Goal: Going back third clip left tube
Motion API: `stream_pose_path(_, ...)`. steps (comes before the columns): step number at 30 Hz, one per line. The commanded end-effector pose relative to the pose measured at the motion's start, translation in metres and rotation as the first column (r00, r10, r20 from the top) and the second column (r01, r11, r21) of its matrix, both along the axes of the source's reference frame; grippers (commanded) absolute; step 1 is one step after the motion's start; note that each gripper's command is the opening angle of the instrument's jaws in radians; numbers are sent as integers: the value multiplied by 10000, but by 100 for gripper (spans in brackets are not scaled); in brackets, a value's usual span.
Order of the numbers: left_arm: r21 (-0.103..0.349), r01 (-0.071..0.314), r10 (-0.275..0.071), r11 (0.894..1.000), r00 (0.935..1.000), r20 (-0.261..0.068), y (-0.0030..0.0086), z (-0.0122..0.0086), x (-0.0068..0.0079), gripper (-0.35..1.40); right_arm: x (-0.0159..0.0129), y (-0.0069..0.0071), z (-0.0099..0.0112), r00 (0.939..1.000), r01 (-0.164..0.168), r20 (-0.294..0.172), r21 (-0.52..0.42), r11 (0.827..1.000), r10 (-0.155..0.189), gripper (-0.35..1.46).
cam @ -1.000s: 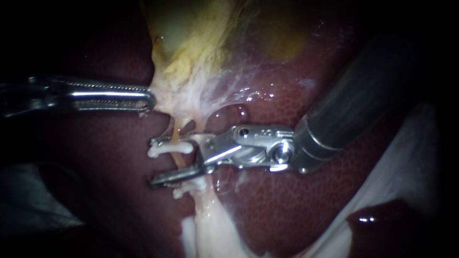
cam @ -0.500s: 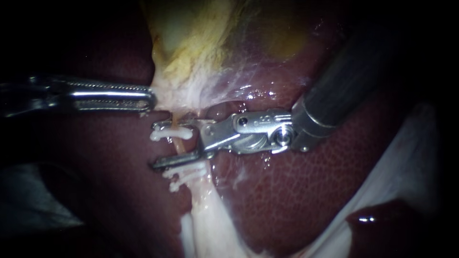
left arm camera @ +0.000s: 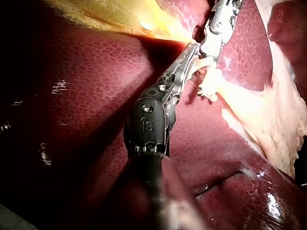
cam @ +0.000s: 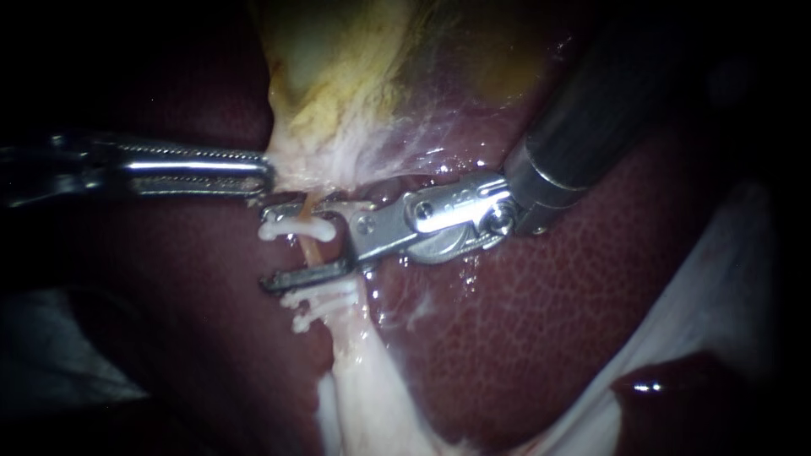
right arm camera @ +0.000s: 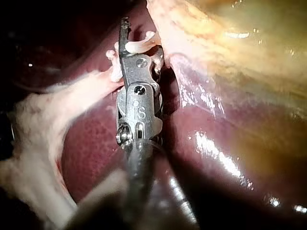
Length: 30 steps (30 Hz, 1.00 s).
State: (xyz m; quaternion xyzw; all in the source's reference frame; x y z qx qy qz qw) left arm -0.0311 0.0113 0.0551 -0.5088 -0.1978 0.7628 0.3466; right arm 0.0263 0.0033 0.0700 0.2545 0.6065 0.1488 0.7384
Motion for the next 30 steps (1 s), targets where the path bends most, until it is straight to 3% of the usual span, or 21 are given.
stream_pose_path(1,-2,1,-1,10000,10000,-1,0,0,0,-35,1,-1,1,9999,-116,63,566,9983,112,49)
stream_pose_path(3,-2,1,-1,10000,10000,-2,0,0,0,-35,-2,-1,0,9994,-273,249,1536,9878,237,48)
stream_pose_path(5,-3,0,0,10000,10000,-2,0,0,0,-35,-6,-2,0,9983,-461,469,2598,9646,350,48)
stream_pose_path(11,-5,0,0,10000,10000,-2,-1,0,0,-35,-17,-5,-1,9945,-878,870,3896,9168,583,48)
stream_pose_path(17,-5,-5,5,10000,10000,1,-1,0,1,-35,-38,-4,-8,9928,-975,1031,4053,9089,606,47)
stream_pose_path(22,-3,-12,12,10000,10000,5,-1,0,2,-35,-61,8,-28,9941,-460,1064,2482,9676,199,46)
stream_pose_path(25,-1,-15,15,10000,10000,8,-1,-1,3,-35,-74,11,-42,9951,-125,988,1657,9861,-40,46)
stream_pose_path(30,4,-23,23,10000,10000,14,0,-1,4,-35,-92,9,-58,9939,425,991,677,9968,-491,46)
